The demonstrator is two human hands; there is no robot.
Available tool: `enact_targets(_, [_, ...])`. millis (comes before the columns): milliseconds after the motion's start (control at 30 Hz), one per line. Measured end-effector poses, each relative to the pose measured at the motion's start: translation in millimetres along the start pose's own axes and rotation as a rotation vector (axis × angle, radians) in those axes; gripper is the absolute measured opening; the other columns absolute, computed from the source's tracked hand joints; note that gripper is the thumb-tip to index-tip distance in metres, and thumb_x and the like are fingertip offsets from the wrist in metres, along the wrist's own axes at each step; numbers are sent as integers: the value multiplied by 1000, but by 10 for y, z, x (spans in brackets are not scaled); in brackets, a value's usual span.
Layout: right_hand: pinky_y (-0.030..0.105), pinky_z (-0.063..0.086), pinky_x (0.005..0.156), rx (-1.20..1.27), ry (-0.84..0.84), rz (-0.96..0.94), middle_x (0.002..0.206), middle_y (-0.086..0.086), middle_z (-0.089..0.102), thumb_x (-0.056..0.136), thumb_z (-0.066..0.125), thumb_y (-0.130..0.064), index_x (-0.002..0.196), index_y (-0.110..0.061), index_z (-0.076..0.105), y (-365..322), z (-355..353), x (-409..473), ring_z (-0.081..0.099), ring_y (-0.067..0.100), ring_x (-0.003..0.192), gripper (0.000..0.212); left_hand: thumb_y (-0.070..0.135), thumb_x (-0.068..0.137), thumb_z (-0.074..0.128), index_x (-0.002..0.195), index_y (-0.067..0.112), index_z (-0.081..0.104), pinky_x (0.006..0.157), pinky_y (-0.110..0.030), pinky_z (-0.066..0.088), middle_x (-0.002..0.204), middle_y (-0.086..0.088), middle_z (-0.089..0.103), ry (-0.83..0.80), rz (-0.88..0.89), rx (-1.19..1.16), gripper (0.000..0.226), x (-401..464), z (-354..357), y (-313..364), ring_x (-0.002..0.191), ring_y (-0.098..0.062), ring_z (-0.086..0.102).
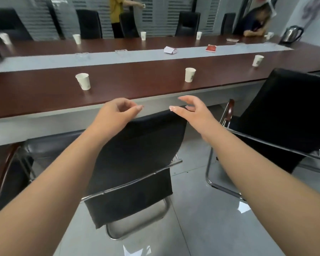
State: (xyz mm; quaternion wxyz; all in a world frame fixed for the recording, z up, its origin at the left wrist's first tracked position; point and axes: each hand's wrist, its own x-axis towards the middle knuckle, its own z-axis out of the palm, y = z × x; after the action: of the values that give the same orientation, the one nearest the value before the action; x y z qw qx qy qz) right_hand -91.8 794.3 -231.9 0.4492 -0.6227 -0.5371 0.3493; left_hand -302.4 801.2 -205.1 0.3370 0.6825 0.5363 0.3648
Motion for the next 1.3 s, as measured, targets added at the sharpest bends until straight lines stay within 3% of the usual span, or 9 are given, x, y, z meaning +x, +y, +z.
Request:
enact_targets(100, [23,29,97,-141,-109,-12,144,-6,26,78,71,-41,133,-30,42,58,-65,242,31,9,127,63,33,88,61,87,22,63,65,-12,39,82,11,62,27,-42,101,11,70,-66,-67,73,1,53])
enact_targets(200, [29,28,104,-292,-239,-26,149,-6,23,75,73,-43,136,-31,38,132,-134,451,26,15,136,71,36,87,62,89,27,63,74,-21,39,82,20,59,27,-90,270,9,41,-148,-170,82,-5,56])
enact_targets(267, [31,29,103,-300,-312,1,150,-6,27,75,73,-43,138,-31,36,186,-174,585,27,16,137,75,40,87,59,96,26,64,75,-24,38,90,18,61,63,-115,412,17,-7,-187,-204,84,-7,55])
enact_targets(367, [29,31,98,-215,-379,15,145,-4,37,73,75,-41,142,-30,29,259,-173,746,35,16,132,84,47,86,57,112,24,62,101,-38,37,121,6,60,154,-189,562,36,-99,-212,-244,116,-18,50])
enact_targets(467, [28,32,92,-153,-385,10,131,-7,50,71,76,-40,142,-32,27,331,-133,835,42,14,115,86,60,80,54,118,27,59,109,-45,28,125,4,58,213,-286,632,50,-191,-150,-287,124,-20,45])
enact_targets(667, [19,34,82,-90,-430,-101,114,-9,53,76,74,-33,115,-26,55,430,-159,831,44,8,105,44,62,75,58,122,30,55,115,-49,3,125,3,53,329,-323,762,57,-235,102,-461,129,-21,35])
enact_targets(800, [14,39,66,-58,-436,-119,93,-13,53,75,75,-32,97,-26,57,492,-154,830,49,4,85,29,64,76,57,124,31,53,114,-47,-6,128,-1,49,354,-359,787,58,-194,161,-514,132,-24,27])
enact_targets(1200, [18,41,73,-49,-391,-102,102,-6,52,78,73,-29,106,-21,54,506,-116,807,49,16,101,35,66,78,49,121,30,57,114,-50,-5,127,-2,52,381,-362,784,56,-153,189,-469,132,-26,30])
enact_targets(1300, [19,42,80,-23,-357,-83,115,-4,50,79,73,-29,113,-24,52,565,-133,755,47,14,107,40,69,78,44,108,24,67,110,-53,23,111,4,65,393,-145,595,59,-110,325,-344,116,-24,51])
